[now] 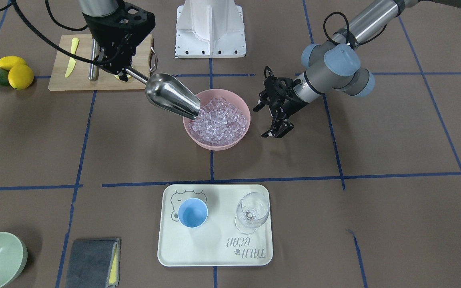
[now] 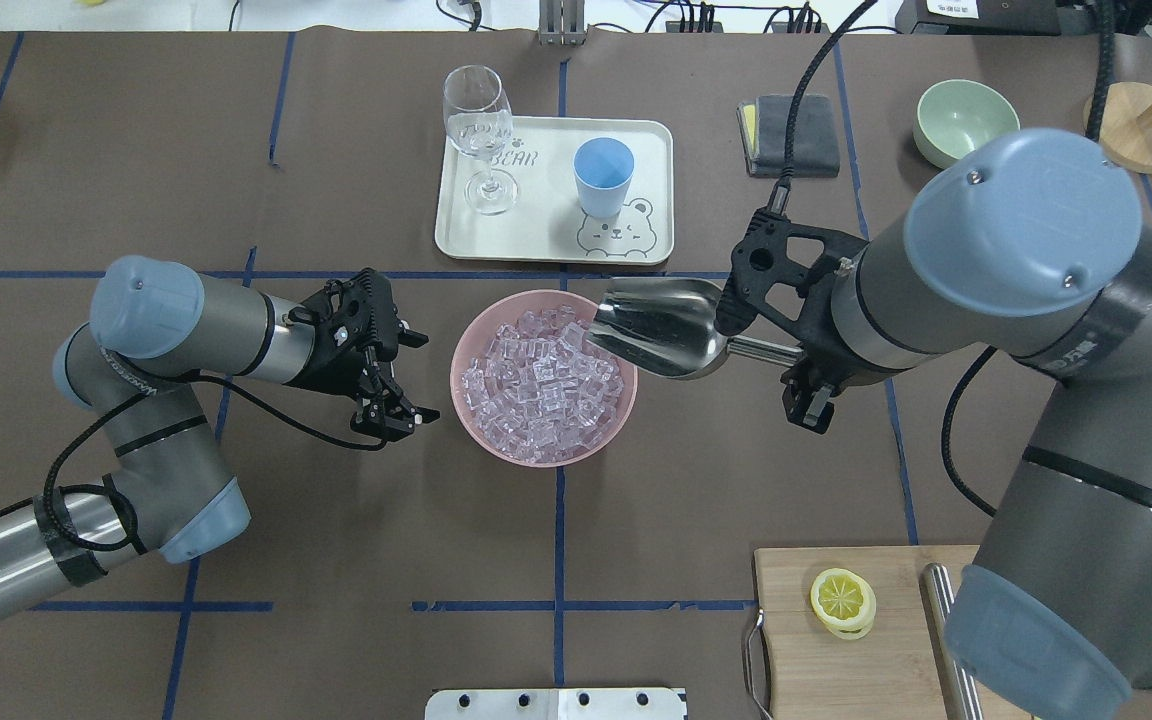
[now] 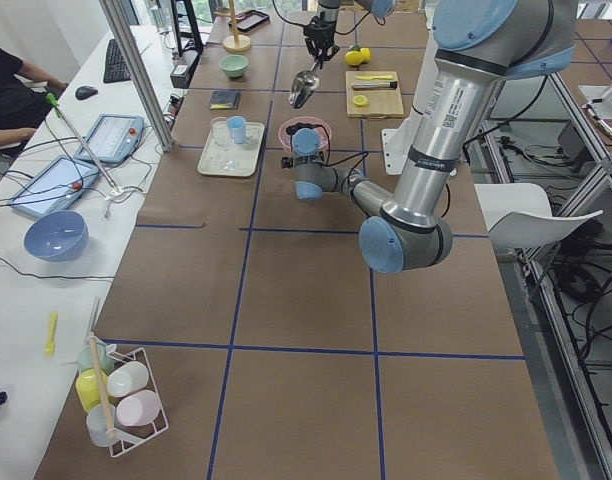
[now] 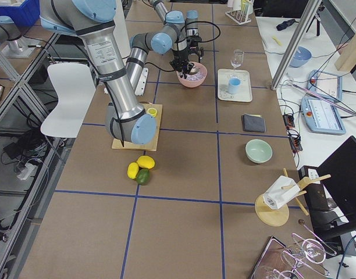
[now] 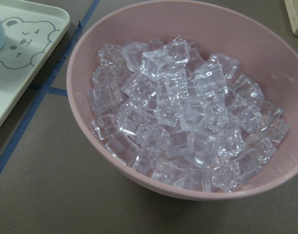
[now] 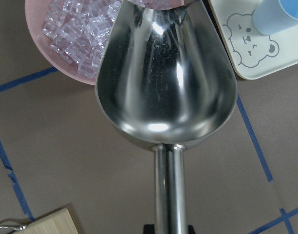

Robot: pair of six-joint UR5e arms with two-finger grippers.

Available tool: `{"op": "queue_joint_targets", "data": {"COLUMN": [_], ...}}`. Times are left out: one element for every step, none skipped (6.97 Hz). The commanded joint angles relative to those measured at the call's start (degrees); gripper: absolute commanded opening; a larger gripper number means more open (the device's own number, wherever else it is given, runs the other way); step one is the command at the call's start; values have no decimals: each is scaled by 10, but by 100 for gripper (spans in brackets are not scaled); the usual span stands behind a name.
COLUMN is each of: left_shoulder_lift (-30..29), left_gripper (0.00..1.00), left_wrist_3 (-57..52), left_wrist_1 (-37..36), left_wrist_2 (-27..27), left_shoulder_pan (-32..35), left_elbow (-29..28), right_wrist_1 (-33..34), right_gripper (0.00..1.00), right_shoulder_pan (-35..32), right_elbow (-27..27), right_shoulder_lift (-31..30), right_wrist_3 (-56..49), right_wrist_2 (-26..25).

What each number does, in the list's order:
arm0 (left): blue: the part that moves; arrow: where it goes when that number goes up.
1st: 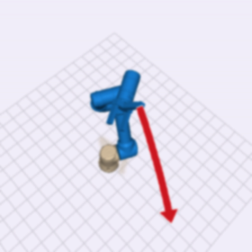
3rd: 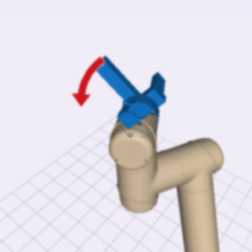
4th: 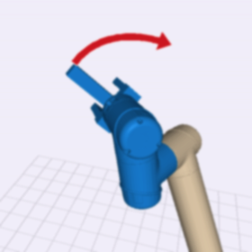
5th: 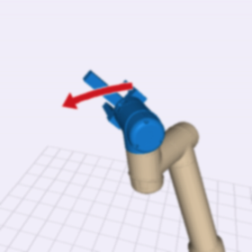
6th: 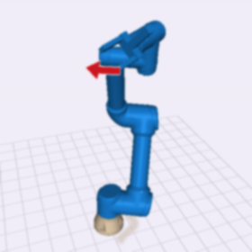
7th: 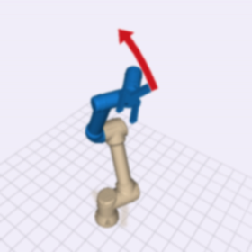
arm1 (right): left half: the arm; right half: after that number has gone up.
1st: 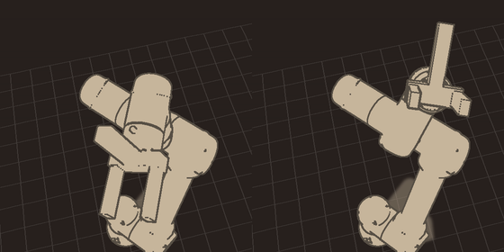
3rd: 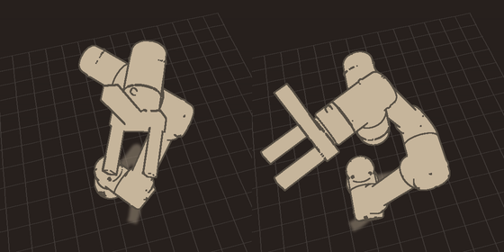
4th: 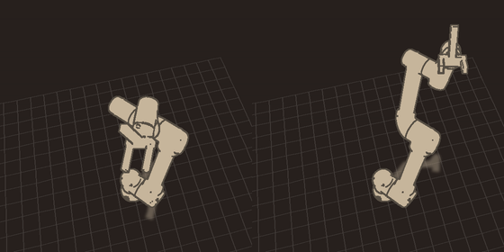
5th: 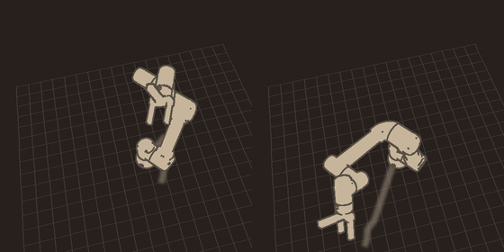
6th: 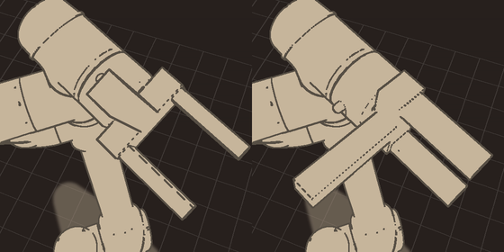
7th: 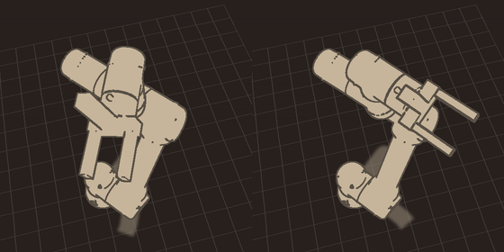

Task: Put ice in cup with scoop
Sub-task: 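Carry the scoop with the right gripper over the pink bowl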

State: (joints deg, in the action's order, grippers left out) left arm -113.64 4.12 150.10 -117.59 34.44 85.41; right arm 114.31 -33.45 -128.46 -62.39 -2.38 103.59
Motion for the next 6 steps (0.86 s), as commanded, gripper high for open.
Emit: {"op": "queue_joint_targets", "data": {"left_shoulder_lift": [-5,-6,-7,-7,-8,-8], "left_gripper": [100,100,100,100,100,100], "left_wrist_3": [0,0,1,1,1,2], "left_wrist_1": [5,5,5,5,5,5], "left_wrist_2": [3,2,3,3,3,3], "left_shoulder_pan": [-1,-1,-1,-2,-2,-2], "left_elbow": [-8,-8,-9,-10,-13,-13], "right_wrist_1": [53,137,201,232,267,289], "right_gripper": [0,0,0,0,0,0], "right_shoulder_pan": [30,30,31,38,40,41], "right_elbow": [4,19,20,36,65,101], "right_shoulder_lift": [29,79,109,129,160,193], "right_wrist_3": [-21,-59,-68,-69,-69,-71], "right_wrist_2": [-46,-51,-68,-70,-70,-70]}}
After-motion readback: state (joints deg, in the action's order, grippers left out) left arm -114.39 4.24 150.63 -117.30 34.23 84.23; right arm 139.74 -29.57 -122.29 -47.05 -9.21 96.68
